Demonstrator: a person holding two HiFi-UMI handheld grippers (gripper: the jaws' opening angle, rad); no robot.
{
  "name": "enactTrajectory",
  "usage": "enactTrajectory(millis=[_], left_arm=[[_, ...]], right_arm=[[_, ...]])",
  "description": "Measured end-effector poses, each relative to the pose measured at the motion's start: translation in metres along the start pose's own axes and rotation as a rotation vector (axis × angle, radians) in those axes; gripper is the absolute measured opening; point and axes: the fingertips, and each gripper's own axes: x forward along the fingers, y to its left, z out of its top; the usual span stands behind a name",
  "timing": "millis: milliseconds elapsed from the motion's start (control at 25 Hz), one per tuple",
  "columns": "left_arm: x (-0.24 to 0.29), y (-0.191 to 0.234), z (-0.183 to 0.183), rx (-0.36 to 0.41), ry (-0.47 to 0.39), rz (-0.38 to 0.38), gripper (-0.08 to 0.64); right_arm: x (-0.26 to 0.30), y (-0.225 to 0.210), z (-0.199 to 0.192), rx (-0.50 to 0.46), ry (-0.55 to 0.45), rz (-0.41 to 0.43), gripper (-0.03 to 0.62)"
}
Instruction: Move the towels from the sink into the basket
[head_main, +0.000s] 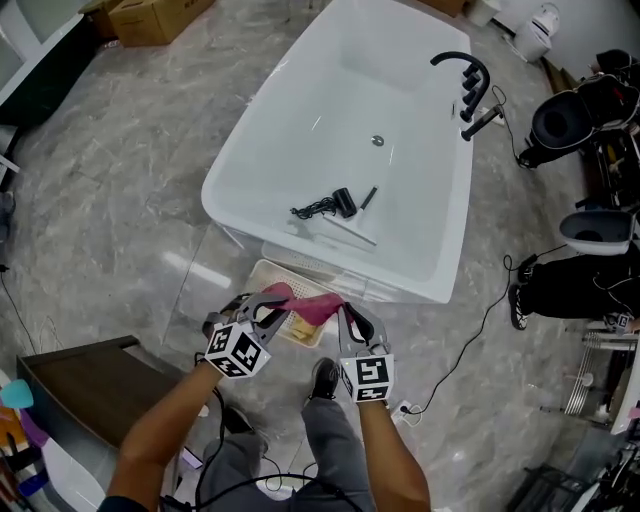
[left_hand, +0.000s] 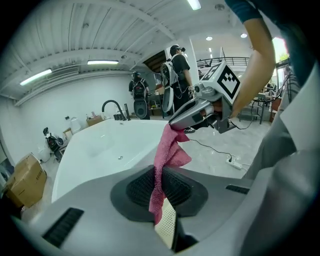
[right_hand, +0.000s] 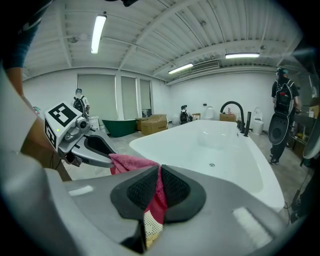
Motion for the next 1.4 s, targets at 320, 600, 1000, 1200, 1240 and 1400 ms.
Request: enactTrajectory(millis=[320,600,1000,1200,1240,1400], left_arm=[[0.047,-0.012,-0.057,-0.017,0.031,-0.019,0.038],[0.088,-0.032,-0.108,-0.031,0.046,-0.028,0.037],[0.134,-0.053,-0.181,-0.049,0.078,-0.045,0.038],[0.154,-0.061,-0.211,-0.057,0.095,-0.054,0.037],[0.158,-0.062,-0.217,-0.058,0.097,-0.055,0.037],[0.172,-0.068,-0.241,-0.055,0.104,-0.058,0.037]], right_arm=[[0.035,-0.007,-0.074,0.031,0.034,-0.009,0.028],[0.057,-0.011,-0.139,0.044,0.053,-0.013,0.028],[0.092,-0.006,-0.219,0.035,0.095,0.005,0.028],[0.109,-0.004,-0.25,0.028,0.108,0.017,0.028],[0.112,-0.003,-0.257,0.027,0.112,0.018,0.028],[0.124,0.0,-0.285,0.009,0.124,0.018,0.029]])
